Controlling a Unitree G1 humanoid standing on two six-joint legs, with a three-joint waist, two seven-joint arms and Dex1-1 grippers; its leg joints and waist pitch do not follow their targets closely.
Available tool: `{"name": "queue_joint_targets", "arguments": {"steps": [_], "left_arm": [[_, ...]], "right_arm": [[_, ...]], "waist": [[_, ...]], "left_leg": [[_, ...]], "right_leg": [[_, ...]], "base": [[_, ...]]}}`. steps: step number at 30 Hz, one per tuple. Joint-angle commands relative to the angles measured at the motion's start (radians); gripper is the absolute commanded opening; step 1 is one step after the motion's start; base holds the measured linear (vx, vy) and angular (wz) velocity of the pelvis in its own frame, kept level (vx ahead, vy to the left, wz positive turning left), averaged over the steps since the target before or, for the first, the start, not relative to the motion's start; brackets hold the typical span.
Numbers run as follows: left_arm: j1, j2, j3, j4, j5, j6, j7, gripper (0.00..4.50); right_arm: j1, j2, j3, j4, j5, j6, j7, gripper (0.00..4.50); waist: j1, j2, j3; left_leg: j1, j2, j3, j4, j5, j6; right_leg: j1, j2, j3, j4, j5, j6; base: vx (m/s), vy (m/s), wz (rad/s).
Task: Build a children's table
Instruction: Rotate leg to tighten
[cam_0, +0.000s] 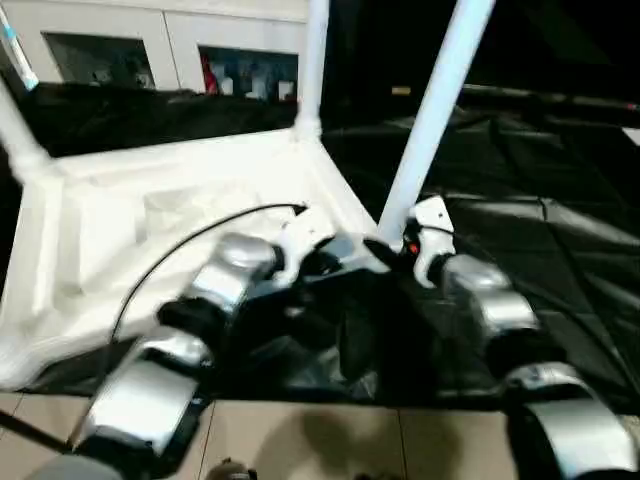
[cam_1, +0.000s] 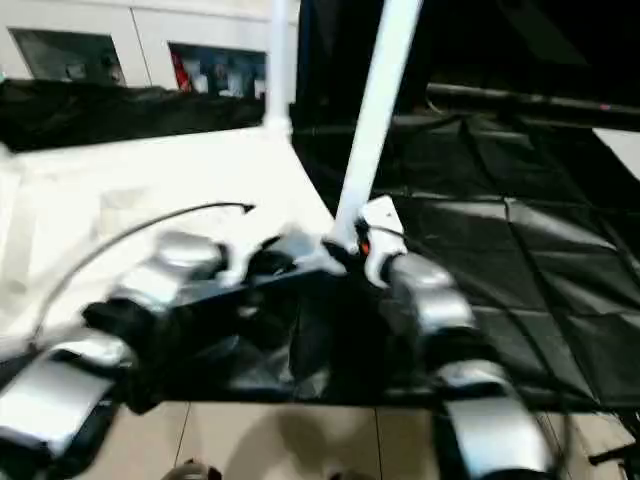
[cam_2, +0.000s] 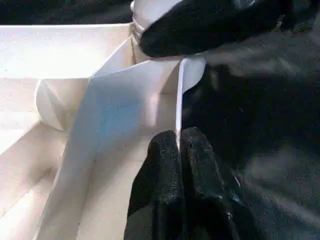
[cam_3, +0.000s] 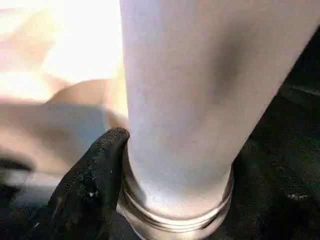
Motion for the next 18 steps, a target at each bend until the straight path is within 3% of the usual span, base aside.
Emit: {"name": "queue_joint_targets", "arguments": {"steps": [1,4,5,9,10,12,14,15,18], "left_arm": [[-0.012,-0.042,0.008,0.047,0.017,0.034,0.125,0.00],[-0.031,-0.086,-0.002,0.069,0.032,0.027,0.178,0.00],[-0.032,-0.086,-0.003,0.071,0.033,0.019,0.176,0.00],[-0.029,-0.076,-0.005,0.071,0.031,-0.002,0.155,0.00],[-0.020,-0.054,-0.009,0.068,0.029,-0.031,0.112,0.00],[-0.015,-0.034,-0.012,0.063,0.026,-0.046,0.070,0.00],[-0.012,-0.017,-0.014,0.060,0.019,-0.059,0.027,0.00],[-0.012,-0.002,-0.015,0.061,0.021,-0.069,0.002,0.00],[-0.009,0.030,-0.017,0.061,0.020,-0.094,-0.059,0.00]], "right_arm": [[0.011,0.068,0.016,0.077,-0.016,0.058,-0.092,2.72],[-0.036,0.144,0.035,0.105,-0.039,0.029,-0.140,2.72],[-0.041,0.146,0.044,0.109,-0.051,0.015,-0.137,3.28],[-0.052,0.144,0.055,0.116,-0.059,-0.015,-0.122,3.51],[-0.060,0.125,0.064,0.114,-0.065,-0.046,-0.088,3.77],[-0.060,0.097,0.067,0.097,-0.058,-0.060,-0.017,3.77],[-0.056,0.063,0.068,0.080,-0.053,-0.073,0.062,3.77],[-0.051,0.030,0.073,0.069,-0.055,-0.085,0.123,3.77],[-0.027,-0.053,0.090,0.026,-0.054,-0.102,0.272,3.77]], "waist": [[-0.008,0.006,-0.052],[-0.010,0.005,-0.053],[-0.011,0.000,-0.053],[-0.009,0.003,-0.054],[-0.009,0.004,-0.056],[-0.012,0.011,-0.058],[-0.016,0.007,-0.058],[-0.019,0.017,-0.058],[-0.020,0.009,-0.061]], "left_leg": [[0.024,0.022,-0.020,-0.076,-0.389,-0.038],[0.024,0.020,-0.022,-0.078,-0.416,-0.038],[0.023,0.020,-0.023,-0.078,-0.421,-0.035],[0.017,0.021,-0.023,-0.080,-0.406,-0.025],[0.015,0.021,-0.024,-0.080,-0.398,-0.024],[0.013,0.021,-0.022,-0.079,-0.383,-0.020],[0.011,0.021,-0.020,-0.078,-0.378,-0.008],[0.009,0.021,-0.020,-0.077,-0.364,-0.005],[0.006,0.019,-0.014,-0.070,-0.325,0.016]], "right_leg": [[0.017,-0.048,0.028,-0.093,-0.431,-0.158],[0.014,-0.047,0.026,-0.098,-0.435,-0.140],[0.014,-0.047,0.025,-0.099,-0.442,-0.137],[0.017,-0.049,0.027,-0.098,-0.423,-0.129],[0.019,-0.049,0.026,-0.097,-0.399,-0.134],[0.022,-0.047,0.028,-0.090,-0.348,-0.150],[0.026,-0.045,0.026,-0.088,-0.320,-0.164],[0.027,-0.047,0.028,-0.085,-0.298,-0.179],[0.035,-0.045,0.028,-0.081,-0.245,-0.201]], "base": [[0.000,0.000,0.00],[0.000,0.000,0.00],[0.000,0.000,0.00],[0.000,0.000,0.00],[0.000,0.000,0.00],[0.000,0.000,0.00],[0.000,0.000,0.00],[0.000,0.000,0.00],[0.000,0.000,0.00]]}}
